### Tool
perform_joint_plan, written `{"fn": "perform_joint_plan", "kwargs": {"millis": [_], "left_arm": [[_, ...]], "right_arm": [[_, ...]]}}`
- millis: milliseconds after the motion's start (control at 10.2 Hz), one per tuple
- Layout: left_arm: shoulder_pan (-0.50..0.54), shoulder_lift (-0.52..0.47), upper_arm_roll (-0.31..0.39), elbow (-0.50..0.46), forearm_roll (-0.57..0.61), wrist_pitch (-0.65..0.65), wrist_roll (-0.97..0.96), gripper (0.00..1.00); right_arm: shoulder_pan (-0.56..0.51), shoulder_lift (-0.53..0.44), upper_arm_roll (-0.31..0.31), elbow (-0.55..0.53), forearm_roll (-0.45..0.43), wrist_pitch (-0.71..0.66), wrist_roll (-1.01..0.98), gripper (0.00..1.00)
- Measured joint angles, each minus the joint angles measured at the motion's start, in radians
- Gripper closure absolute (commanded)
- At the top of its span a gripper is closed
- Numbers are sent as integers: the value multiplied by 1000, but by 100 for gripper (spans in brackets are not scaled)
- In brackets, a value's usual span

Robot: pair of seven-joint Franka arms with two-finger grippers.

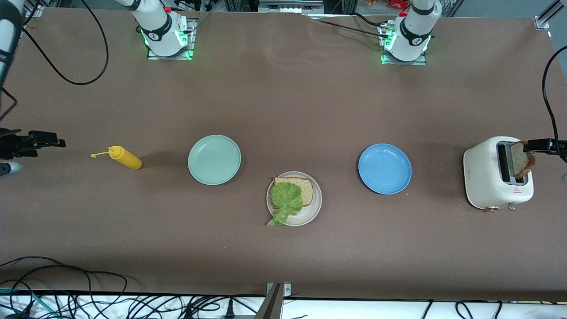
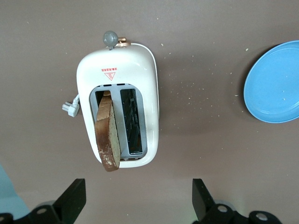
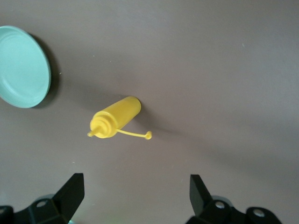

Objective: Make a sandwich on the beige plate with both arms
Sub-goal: 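Grasp the yellow squeeze bottle with the right gripper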

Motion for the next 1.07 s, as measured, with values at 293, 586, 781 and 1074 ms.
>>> {"fn": "perform_joint_plan", "kwargs": {"millis": [293, 586, 781, 1074], "left_arm": [[0, 0, 0, 0, 0, 0, 0, 0], [0, 0, 0, 0, 0, 0, 0, 0], [0, 0, 0, 0, 0, 0, 0, 0], [0, 0, 0, 0, 0, 0, 0, 0]], "right_arm": [[-86, 2, 0, -152, 242, 100, -459, 0], [-118, 30, 1, -283, 469, 126, -827, 0], [-128, 74, 3, -330, 591, 126, -1010, 0], [-130, 141, 9, -386, 732, 126, -1209, 0]]}}
